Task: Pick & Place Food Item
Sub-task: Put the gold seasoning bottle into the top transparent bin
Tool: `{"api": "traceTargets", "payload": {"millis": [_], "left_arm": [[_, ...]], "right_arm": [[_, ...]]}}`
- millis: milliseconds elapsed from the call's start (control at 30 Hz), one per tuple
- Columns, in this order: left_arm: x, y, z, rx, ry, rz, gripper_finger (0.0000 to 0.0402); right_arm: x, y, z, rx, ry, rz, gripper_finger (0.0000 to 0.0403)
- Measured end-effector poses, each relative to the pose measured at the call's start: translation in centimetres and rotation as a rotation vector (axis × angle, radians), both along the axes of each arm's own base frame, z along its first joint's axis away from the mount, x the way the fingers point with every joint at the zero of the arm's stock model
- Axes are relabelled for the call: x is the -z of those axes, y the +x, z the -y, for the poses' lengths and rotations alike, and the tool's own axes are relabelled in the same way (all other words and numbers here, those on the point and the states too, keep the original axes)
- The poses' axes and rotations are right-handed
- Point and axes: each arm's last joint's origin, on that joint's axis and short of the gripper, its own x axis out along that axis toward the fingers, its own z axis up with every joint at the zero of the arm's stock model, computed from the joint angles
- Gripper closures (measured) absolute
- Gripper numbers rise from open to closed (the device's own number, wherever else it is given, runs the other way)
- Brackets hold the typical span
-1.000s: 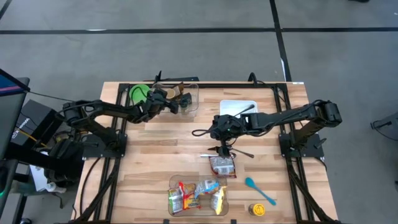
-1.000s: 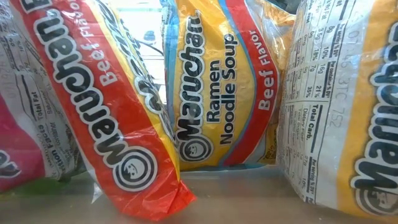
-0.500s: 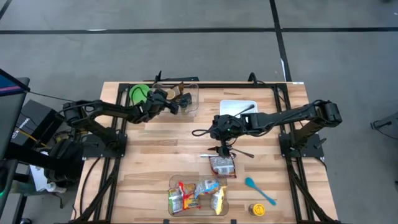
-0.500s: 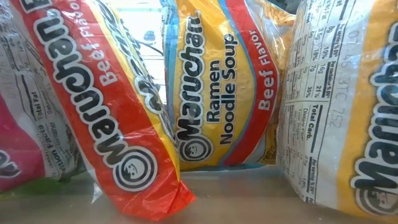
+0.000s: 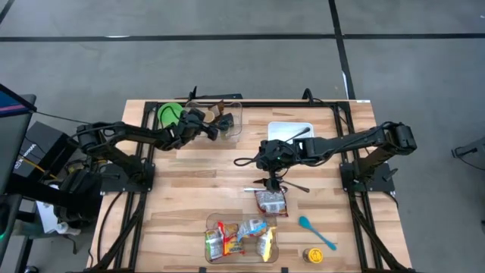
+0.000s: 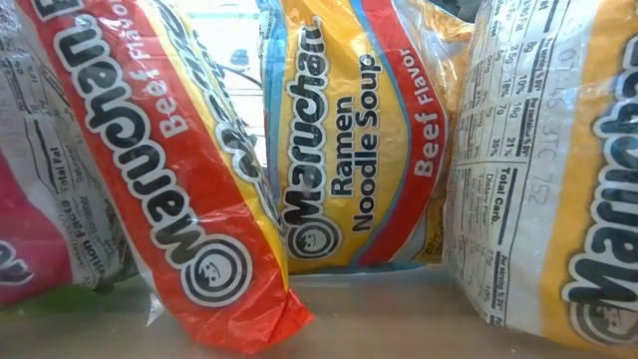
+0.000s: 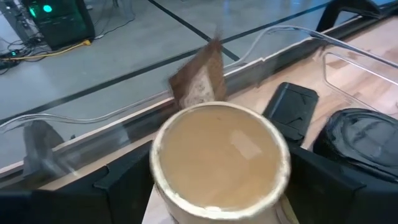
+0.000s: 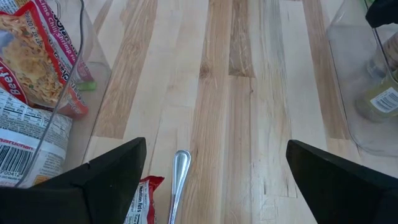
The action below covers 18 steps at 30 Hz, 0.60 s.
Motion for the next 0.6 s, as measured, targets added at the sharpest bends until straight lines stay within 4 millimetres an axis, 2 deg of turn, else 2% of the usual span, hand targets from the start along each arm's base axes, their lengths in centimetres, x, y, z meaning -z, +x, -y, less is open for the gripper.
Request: {"api": "traceTargets", "payload": {"millis": [300,467,600], "left_arm": [[0.0,0.0,0.0,0.005,0.0,0.002,0.0054],[-0.3,-0.1,0.0,-0.005,0.008,0.011,0.005],[-1.2,-0.2,0.1,-0.008,0.029,0.044,0.005]], "right_arm": [[0.0,0.0,0.0,0.0,0.0,-0.001,0.0021],[0.0,0.0,0.0,0.0,0.0,-0.001,0.0021],[0.0,0.0,0.0,0.005,0.005,-0.007,0.0021]]}}
